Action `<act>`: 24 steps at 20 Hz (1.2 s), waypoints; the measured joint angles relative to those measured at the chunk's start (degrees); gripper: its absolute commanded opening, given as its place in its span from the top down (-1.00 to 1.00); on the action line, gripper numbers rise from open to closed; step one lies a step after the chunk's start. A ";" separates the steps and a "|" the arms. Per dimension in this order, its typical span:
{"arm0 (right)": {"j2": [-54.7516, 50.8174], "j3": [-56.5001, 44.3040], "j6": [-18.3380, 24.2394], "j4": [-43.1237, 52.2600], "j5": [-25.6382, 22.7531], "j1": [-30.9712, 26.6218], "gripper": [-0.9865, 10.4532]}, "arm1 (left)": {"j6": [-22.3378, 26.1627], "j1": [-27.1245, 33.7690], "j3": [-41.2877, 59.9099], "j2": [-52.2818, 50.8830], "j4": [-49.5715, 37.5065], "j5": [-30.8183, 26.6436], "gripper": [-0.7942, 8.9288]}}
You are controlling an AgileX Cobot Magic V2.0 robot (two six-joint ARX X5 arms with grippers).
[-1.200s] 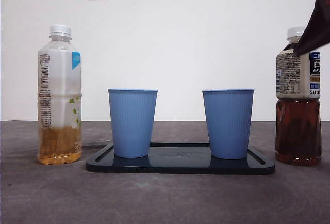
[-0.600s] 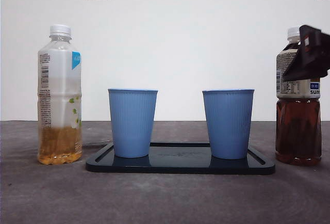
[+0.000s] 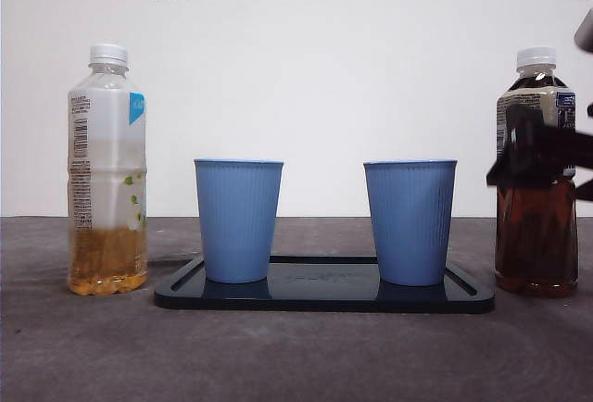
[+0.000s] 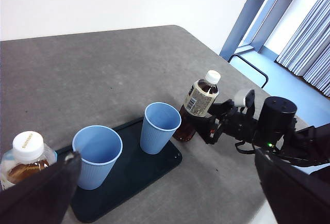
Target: Pour the drink into the cup
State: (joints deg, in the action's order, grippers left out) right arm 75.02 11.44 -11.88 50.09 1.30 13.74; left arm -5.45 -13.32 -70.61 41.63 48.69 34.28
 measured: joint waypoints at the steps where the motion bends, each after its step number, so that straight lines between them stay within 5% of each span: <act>1: 1.44 0.20 0.09 0.37 0.02 -0.04 0.00 | 0.00 0.00 -0.02 0.00 0.00 0.00 -0.25; 10: 6.34 3.56 1.62 3.67 0.17 -0.63 0.50 | 0.00 0.00 -0.02 0.00 -0.02 0.00 -0.25; 15: 5.90 4.04 2.71 2.64 2.40 -0.90 0.53 | 0.00 0.00 0.00 0.00 -0.02 0.00 -0.25; 19: 0.09 8.90 3.30 -14.16 3.56 -0.55 0.53 | 0.00 0.00 -0.02 -0.02 -0.02 0.00 -0.25; 24: -5.95 20.70 10.43 -45.13 -0.09 1.57 0.53 | 0.00 0.00 0.00 0.00 -0.09 0.00 -0.25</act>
State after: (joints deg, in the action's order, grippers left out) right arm 69.08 32.14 -1.45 4.95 1.21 15.31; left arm -5.45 -13.32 -70.61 41.63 48.60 34.28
